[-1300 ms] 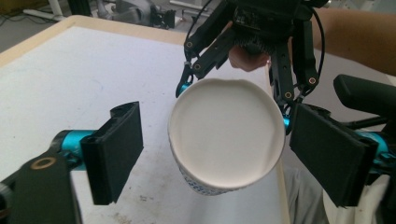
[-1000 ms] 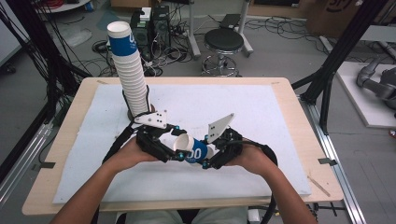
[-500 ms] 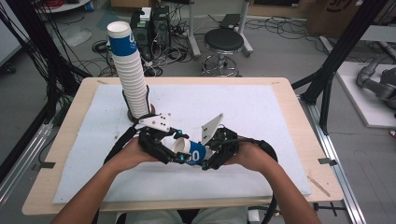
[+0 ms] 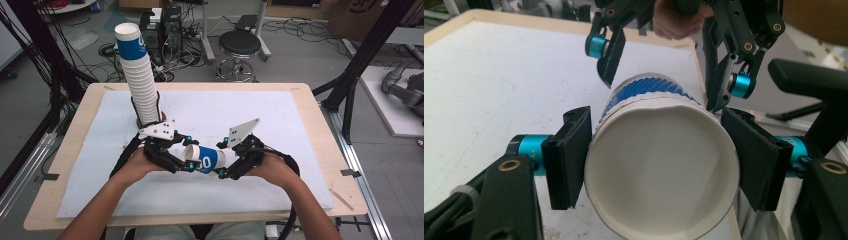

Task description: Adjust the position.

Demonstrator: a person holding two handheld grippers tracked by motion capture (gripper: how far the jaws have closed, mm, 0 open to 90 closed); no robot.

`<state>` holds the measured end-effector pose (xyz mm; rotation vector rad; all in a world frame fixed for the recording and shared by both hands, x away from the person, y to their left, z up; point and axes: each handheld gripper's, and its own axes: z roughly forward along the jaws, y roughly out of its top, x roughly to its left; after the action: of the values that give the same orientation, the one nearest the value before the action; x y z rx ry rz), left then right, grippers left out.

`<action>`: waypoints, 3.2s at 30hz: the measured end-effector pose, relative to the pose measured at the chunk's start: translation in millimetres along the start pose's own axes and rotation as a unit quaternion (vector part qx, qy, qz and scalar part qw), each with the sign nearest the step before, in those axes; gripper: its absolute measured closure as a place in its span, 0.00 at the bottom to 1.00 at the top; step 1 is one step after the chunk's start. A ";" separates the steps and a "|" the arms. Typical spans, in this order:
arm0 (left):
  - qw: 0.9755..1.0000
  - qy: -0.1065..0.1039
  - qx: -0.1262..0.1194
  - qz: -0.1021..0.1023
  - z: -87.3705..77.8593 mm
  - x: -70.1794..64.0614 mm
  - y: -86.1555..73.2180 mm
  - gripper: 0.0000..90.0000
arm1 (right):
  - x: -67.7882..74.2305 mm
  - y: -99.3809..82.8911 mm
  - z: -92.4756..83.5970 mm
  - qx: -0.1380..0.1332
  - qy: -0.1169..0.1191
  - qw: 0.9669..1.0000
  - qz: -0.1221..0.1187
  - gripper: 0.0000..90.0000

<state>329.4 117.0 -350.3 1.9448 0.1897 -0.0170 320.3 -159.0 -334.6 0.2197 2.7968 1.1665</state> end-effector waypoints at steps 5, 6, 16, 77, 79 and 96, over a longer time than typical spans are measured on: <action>1.000 0.006 -0.019 0.004 -4.6 1.4 -4.4 0.34 | 0.5 -10.2 -8.7 -0.059 -0.006 0.998 0.011 0.22; 1.000 0.007 -0.021 0.007 -5.5 1.5 -5.2 0.34 | 0.8 -12.5 -9.7 -0.073 -0.006 0.997 0.016 0.22; 0.998 0.013 -0.059 0.021 -11.5 1.8 -16.1 0.34 | 2.3 -39.4 -10.9 -0.144 -0.015 0.988 0.061 0.22; 0.980 -0.068 -0.188 0.017 2.4 -4.7 -30.2 0.35 | 12.9 -64.5 12.4 -0.247 0.064 0.962 0.095 0.20; 0.980 -0.071 -0.187 0.017 2.8 -4.9 -30.1 0.35 | 13.5 -63.9 12.6 -0.249 0.066 0.962 0.094 0.20; 0.979 -0.063 -0.191 0.027 4.5 -7.3 -31.6 0.36 | 13.4 -66.6 7.1 -0.257 0.063 0.961 0.084 0.33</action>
<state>318.1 123.3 -380.3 1.5593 0.0500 -0.0633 302.0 -198.1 -387.5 0.3478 2.4909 1.9547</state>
